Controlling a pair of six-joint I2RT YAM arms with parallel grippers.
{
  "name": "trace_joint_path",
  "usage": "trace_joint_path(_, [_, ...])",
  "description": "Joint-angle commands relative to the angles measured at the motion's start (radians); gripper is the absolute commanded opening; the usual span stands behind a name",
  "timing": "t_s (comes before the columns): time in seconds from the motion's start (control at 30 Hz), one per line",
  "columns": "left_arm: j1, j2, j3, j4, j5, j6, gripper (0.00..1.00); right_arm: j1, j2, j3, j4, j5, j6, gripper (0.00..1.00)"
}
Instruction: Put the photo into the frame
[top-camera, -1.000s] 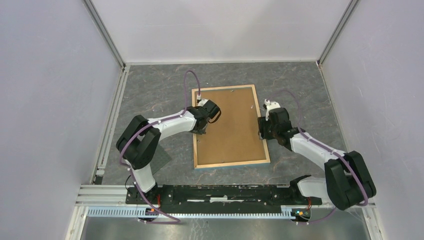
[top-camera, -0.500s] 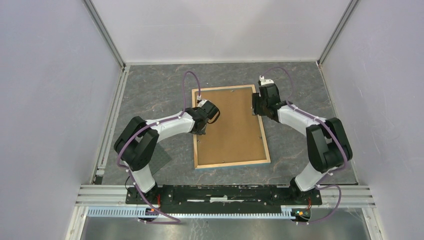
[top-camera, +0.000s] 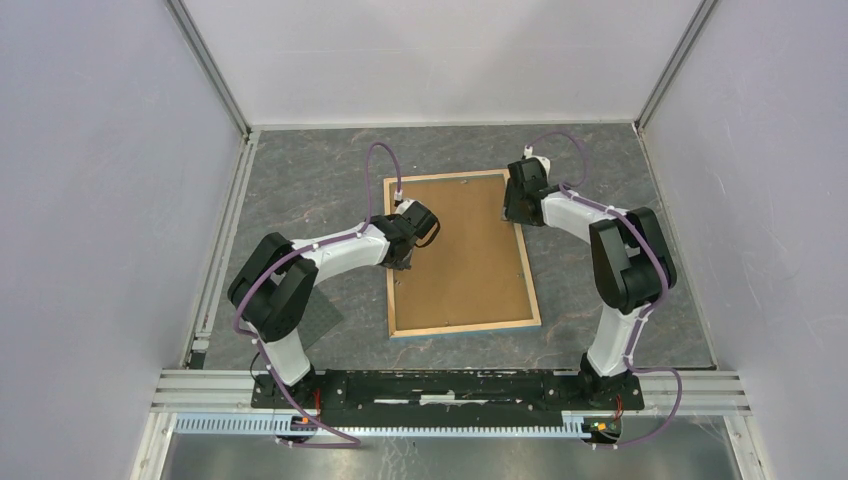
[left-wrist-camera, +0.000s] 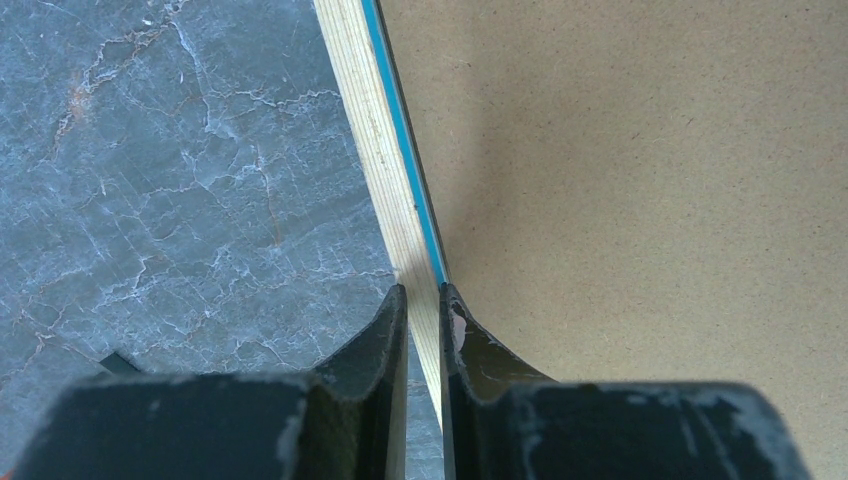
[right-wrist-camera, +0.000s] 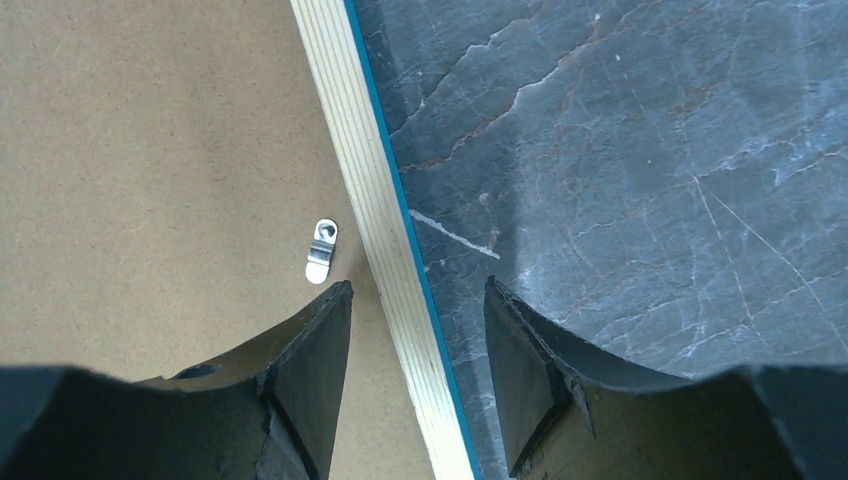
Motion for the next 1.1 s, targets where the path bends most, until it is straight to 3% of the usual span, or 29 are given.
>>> trace_joint_path(0.0, [-0.007, 0.015, -0.008, 0.059, 0.086, 0.020, 0.02, -0.003, 0.021, 0.058, 0.016, 0.000, 0.028, 0.57])
trace_joint_path(0.8, [-0.008, 0.028, 0.001, 0.058, 0.092, 0.026, 0.02, -0.002, 0.056, 0.077, 0.060, -0.033, 0.019, 0.56])
trace_joint_path(1.07, [-0.006, 0.026, -0.001, 0.060, 0.094, 0.026, 0.02, -0.002, 0.057, 0.035, 0.053, -0.052, -0.002, 0.50])
